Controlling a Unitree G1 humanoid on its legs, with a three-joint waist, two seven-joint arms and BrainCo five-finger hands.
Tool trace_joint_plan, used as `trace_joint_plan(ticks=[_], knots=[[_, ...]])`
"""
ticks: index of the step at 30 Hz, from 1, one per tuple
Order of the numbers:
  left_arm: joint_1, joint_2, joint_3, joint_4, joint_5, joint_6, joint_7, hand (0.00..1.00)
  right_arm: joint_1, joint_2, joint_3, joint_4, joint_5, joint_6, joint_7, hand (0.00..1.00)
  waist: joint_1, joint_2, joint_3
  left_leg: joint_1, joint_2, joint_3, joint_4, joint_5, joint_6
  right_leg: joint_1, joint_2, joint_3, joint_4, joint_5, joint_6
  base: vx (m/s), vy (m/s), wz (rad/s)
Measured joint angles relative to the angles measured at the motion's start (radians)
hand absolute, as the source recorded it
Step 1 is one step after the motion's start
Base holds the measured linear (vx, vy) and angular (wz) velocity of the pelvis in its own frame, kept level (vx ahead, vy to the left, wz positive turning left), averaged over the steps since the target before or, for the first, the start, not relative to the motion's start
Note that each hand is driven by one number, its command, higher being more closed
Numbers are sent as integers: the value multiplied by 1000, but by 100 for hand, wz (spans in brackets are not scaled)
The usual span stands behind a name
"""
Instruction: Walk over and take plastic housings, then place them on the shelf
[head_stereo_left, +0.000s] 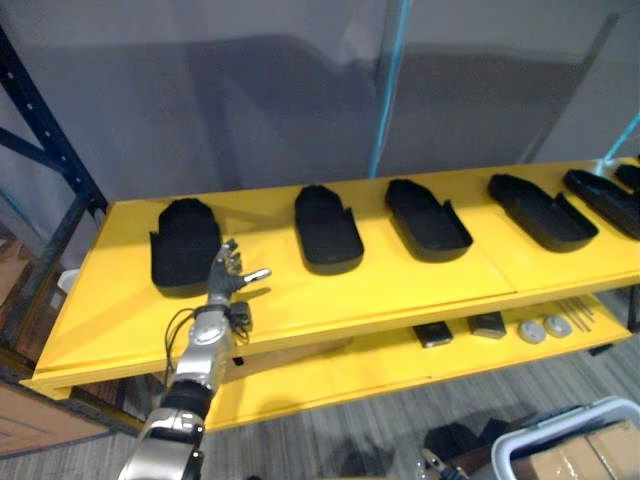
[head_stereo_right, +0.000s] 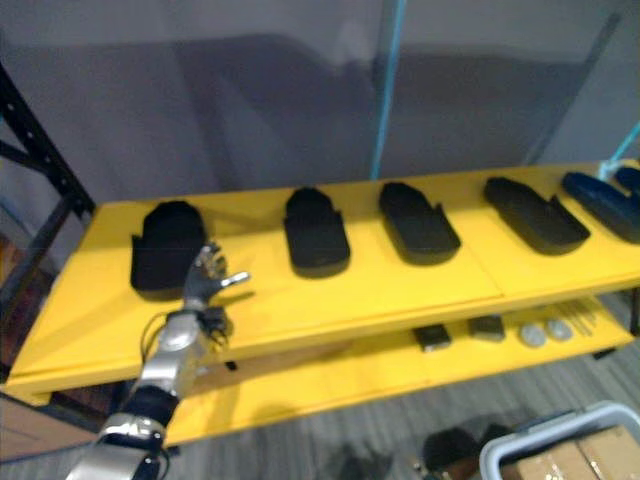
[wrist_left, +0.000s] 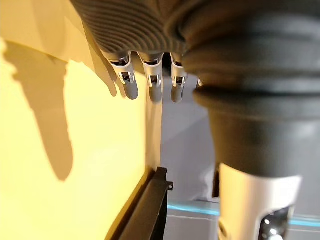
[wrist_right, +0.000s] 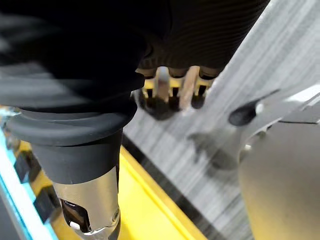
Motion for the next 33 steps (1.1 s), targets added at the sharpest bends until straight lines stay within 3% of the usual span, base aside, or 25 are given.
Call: trace_joint_plan(ticks=[6,11,20,27,33], knots=[[1,-1,31,-16,30,-1,58,0,-2,2,-11,-3,4,0,0,0,4,-15,-2,-13,-10,-23,1,8,0,8,-2,-21,4,4,2,54,-15,14],[9,-1,32,-17,30,0,97,0,-24,1,-10,-3,5,0,0,0,4,-15,-2,0,-8,-23,1,8,0,24,5,-25,5,2,-34,60,-31,5],[38,-1,33,-17,29,-1,100,0,-30,0,4,0,4,0,0,0,3,-14,0,6,-5,-22,0,5,-2,33,7,-27,6,2,-34,7,-3,1],[40,-1,35,-37,26,-44,48,0,-19,0,12,0,5,0,0,0,3,-13,1,5,-6,-24,0,-12,2,33,5,-28,7,5,-30,-24,14,0],[45,2,34,-373,-15,-88,-43,0,-2,-1,6,-3,5,0,0,0,7,-15,8,6,-13,-28,0,-8,4,36,1,-29,4,0,-38,17,-1,1]])
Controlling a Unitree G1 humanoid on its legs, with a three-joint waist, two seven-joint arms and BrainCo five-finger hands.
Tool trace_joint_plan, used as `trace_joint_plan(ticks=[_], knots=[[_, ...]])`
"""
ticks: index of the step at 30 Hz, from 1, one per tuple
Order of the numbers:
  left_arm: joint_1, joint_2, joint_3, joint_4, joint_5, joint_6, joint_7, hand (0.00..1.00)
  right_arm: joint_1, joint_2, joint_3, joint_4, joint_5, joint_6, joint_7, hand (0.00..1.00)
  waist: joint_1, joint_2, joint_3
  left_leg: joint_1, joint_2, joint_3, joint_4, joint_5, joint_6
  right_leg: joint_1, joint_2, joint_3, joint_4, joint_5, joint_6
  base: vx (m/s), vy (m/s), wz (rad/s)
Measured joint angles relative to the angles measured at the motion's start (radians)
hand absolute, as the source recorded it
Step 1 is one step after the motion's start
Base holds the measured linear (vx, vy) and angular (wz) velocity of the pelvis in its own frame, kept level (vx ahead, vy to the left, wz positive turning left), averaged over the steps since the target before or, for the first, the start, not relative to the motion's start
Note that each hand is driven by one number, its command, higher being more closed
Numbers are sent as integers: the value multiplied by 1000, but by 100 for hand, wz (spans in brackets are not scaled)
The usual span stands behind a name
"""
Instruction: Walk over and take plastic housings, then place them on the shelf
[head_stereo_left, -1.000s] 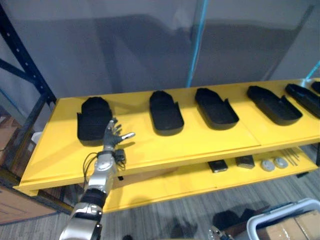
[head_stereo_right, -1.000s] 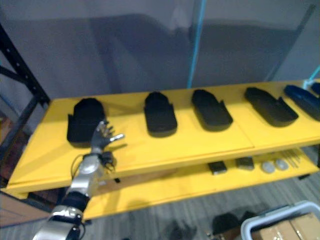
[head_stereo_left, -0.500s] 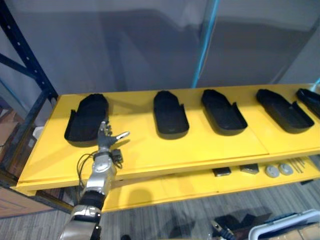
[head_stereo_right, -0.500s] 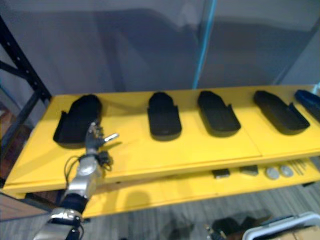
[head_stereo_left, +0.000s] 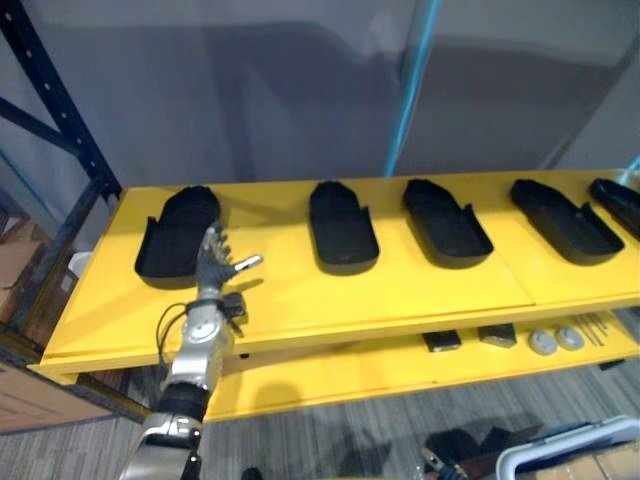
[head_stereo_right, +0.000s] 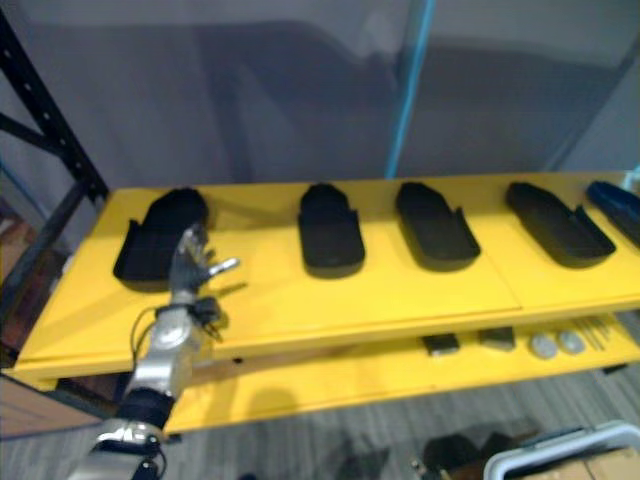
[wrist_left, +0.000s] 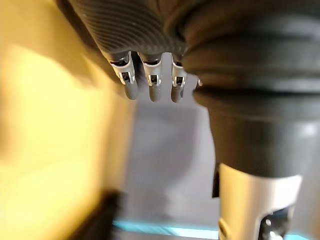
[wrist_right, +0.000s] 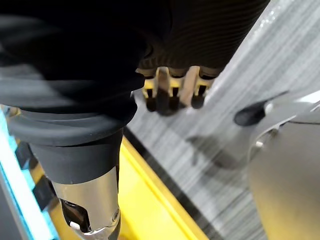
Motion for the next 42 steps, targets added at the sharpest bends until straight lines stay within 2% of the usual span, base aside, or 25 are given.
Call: trace_joint_plan(ticks=[2,6,9,11,15,17,19,20,21,22,23,24,25,26,27,29,32,35,39,42], knots=[[-1,1,0,-79,-6,-20,-20,0,3,0,-11,0,0,0,0,0,0,2,-1,4,-2,-1,0,0,0,2,-1,0,6,-2,-10,72,-3,3],[8,2,1,-330,-43,-25,-24,0,17,2,-65,14,0,-2,0,0,10,6,-5,5,3,-1,4,14,2,-3,-2,7,45,1,-7,56,3,12],[37,1,5,-467,-20,-56,-3,0,17,3,-82,40,0,-3,0,0,28,31,-24,-6,20,5,6,37,7,-21,12,9,57,33,-6,-16,4,9],[85,0,54,-541,58,-70,42,0,18,2,-84,42,-2,-5,-1,0,36,67,-41,-11,37,6,6,53,8,-24,26,10,57,62,-7,-43,39,7],[171,0,161,-639,206,-91,123,0,27,-2,-85,42,-8,-10,-1,0,68,108,-63,-36,45,3,1,53,8,-38,36,3,52,62,-6,-66,20,3],[222,0,217,-678,275,-105,156,0,35,-3,-86,30,-8,-16,-2,0,80,117,-58,-45,43,-10,1,50,9,-35,39,-5,44,61,-6,-126,53,18],[298,0,308,-713,334,-108,208,0,41,0,-85,18,-9,-25,-2,0,94,117,-52,-65,29,-22,0,42,10,-34,36,-35,30,47,1,-231,77,22],[332,3,369,-712,366,-107,253,0,38,3,-85,26,-9,-25,-3,0,118,108,-47,-85,6,-22,0,39,6,-34,19,-59,14,-6,6,-237,79,21],[348,-2,395,-709,369,-108,275,0,38,3,-85,30,-9,-24,-3,0,119,101,-46,-93,-3,-22,-1,28,-7,-34,11,-65,1,-16,33,-122,56,32],[388,-5,431,-684,368,-109,317,0,46,9,-85,42,-8,-23,-7,0,127,50,-48,-99,-32,-19,59,19,23,-37,-37,-85,-3,-15,41,-14,1,31],[408,-3,441,-673,366,-108,338,0,56,11,-84,45,-8,-23,-10,0,141,41,-54,-122,-38,-21,158,7,56,-37,-48,-85,-5,-16,42,-9,-5,39],[449,-5,485,-661,363,-109,386,0,66,-7,-84,42,-8,-22,-17,0,159,81,-54,-145,-31,-29,223,-68,53,-34,-24,-90,-14,-19,36,-41,34,34],[459,-7,507,-652,362,-109,400,0,61,-14,-86,45,-8,-20,-20,0,158,81,-56,-141,-30,-41,188,-80,51,-32,-15,-96,-13,-17,40,-34,73,54],[478,-7,535,-619,357,-111,416,0,61,-10,-83,47,-7,-17,-20,0,158,80,-71,-122,-48,-51,127,-53,42,-39,-26,-100,-14,-21,31,9,110,57],[501,-14,562,-562,335,-110,427,0,57,-9,-81,48,-7,-14,-19,0,160,68,-75,-85,-67,-57,27,11,58,-42,-28,-108,-12,-16,28,12,115,61],[527,-24,582,-432,287,-110,423,0,37,-5,-79,44,-6,1,-19,0,168,68,-61,-73,-84,-74,0,25,63,-34,-34,-107,-6,-15,26,12,97,31],[567,-45,564,-236,249,-90,380,0,14,-5,-43,18,1,8,-19,0,179,47,-67,-71,-95,-74,0,22,67,-31,-44,-107,-4,-12,22,20,32,2],[590,-50,452,-68,233,-85,291,0,-4,-5,-34,0,5,16,-18,0,179,44,-64,-69,-97,-75,0,20,70,-30,-46,-107,-4,-12,22,0,0,0],[619,-99,320,109,230,-76,171,0,-11,-6,-19,0,5,30,-18,0,156,44,-49,-49,-96,-74,0,16,66,-10,-45,-106,-6,-13,24,39,-40,-2],[622,-121,262,203,226,-64,101,0,-17,-7,-17,2,3,44,-16,0,139,42,-35,-43,-89,-70,0,12,61,-8,-38,-98,-8,-10,29,62,-66,-8]])
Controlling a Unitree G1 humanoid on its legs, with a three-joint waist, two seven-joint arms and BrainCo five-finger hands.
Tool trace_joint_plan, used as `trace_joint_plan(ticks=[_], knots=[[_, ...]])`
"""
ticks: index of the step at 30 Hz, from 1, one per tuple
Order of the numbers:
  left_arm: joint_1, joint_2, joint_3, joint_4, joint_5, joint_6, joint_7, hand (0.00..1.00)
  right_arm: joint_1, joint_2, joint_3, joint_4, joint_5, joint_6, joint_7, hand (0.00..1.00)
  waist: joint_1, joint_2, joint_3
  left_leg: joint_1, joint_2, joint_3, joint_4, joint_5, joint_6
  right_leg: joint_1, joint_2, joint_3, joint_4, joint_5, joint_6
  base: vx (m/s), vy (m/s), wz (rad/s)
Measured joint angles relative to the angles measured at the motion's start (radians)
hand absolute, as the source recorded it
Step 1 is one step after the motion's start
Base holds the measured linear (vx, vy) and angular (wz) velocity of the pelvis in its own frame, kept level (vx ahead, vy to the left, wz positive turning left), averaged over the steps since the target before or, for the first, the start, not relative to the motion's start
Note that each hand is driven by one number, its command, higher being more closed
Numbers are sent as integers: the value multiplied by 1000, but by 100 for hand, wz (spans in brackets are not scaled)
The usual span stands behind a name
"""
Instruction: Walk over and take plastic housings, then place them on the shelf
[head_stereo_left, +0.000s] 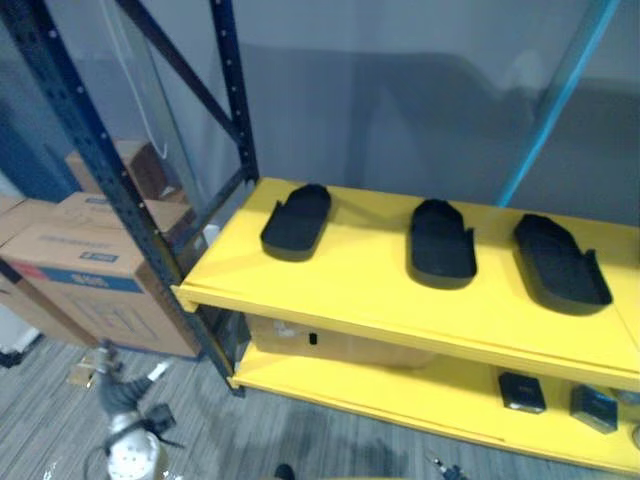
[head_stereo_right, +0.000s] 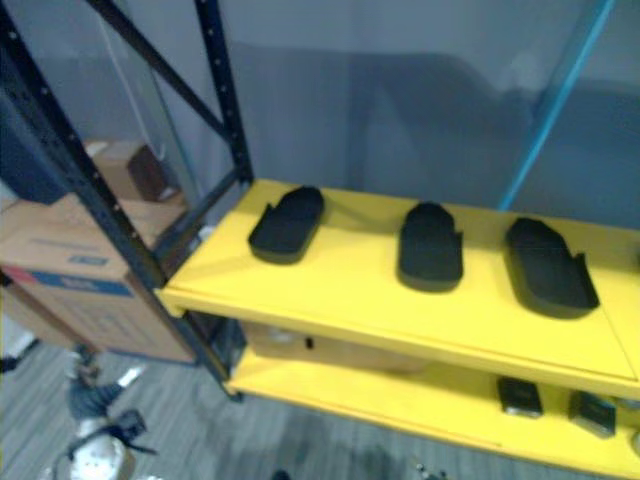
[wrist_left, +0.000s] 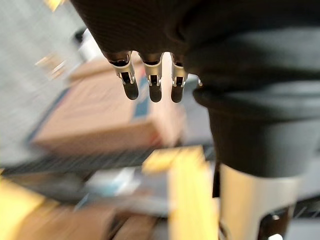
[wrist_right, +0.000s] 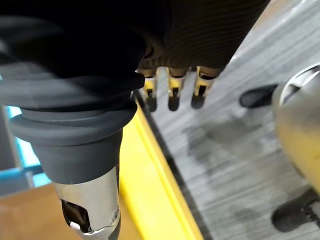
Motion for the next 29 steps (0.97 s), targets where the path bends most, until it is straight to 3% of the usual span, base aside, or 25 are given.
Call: trace_joint_plan(ticks=[5,12,18,22,29], knots=[[-1,-2,-80,188,-113,38,-114,0,-19,-3,-12,2,-11,24,11,0,-10,-4,22,30,13,45,0,-16,-15,8,11,45,-8,9,15,72,-46,-26],[-17,-7,-97,390,-152,51,-194,0,-40,-5,-34,3,-27,33,21,0,-37,-12,48,65,21,59,0,-35,-31,34,16,52,-11,6,7,59,-34,-8],[-29,-18,-85,502,-191,93,-203,0,-56,-3,-46,27,-32,32,21,0,-46,-21,50,94,24,77,0,-48,-38,52,17,58,-10,3,-12,22,-4,-9],[-38,-39,-47,577,-218,156,-205,0,-55,-1,-45,45,-32,31,17,0,-61,-20,50,96,24,75,0,-52,-35,56,19,54,-11,8,-29,0,0,0],[-45,-40,0,626,-232,217,-204,0,-55,2,-22,54,-32,31,15,0,-63,-30,54,108,22,75,0,-61,-31,64,18,50,-6,15,-38,1,2,0]])
